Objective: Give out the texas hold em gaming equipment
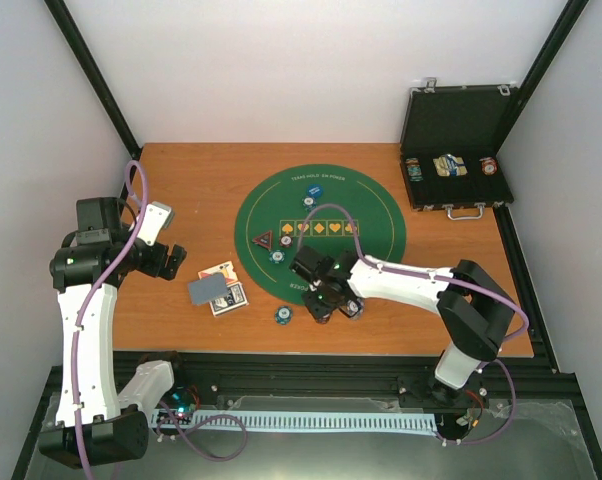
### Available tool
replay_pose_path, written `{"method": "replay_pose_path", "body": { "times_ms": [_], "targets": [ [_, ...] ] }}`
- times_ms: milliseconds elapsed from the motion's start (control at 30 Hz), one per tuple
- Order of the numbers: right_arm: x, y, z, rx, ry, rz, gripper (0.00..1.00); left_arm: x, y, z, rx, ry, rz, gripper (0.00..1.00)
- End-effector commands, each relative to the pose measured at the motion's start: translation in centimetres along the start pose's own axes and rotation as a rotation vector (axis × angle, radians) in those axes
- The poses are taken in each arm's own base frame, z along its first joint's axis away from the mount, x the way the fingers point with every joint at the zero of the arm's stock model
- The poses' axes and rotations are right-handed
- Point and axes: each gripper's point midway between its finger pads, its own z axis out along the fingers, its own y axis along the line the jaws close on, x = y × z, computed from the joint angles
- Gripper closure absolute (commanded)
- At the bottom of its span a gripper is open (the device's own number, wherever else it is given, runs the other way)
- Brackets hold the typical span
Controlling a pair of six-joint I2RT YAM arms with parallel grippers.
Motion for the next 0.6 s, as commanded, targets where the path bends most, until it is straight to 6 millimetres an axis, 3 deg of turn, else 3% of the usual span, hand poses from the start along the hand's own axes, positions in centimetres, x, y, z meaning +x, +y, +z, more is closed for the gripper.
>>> {"method": "replay_pose_path", "body": {
  "times_ms": [0,167,367,467,567],
  "targets": [
    [-2.5,0.0,-2.5,0.035,-0.078,-0.022,0.63,-0.8,0.3,-0.8,-0.018,-0.032,0.001,0.00],
    [-7.4,-2.3,-4.1,0.075,-0.134,0.011,0.64,-0.7,0.2,-0.8,-0.015,-0.031,-0.001,0.00],
    [-16.0,-7.6,-6.3,0.079,-0.256,0.124,0.63,-0.8,0.1,-0.7,-0.003,-0.031,-0.003,0.00],
    [-19.4,-10.7,-6.0,0.091,-0.278,0.174,0.64,-0.9,0.0,-0.7,0.005,-0.030,-0.006,0.00],
    [-21.6,-13.9,-3.4,0.121,-0.253,0.221,0.64,-0.9,-0.1,-0.7,0.011,-0.030,-0.005,0.00]
  ]
}}
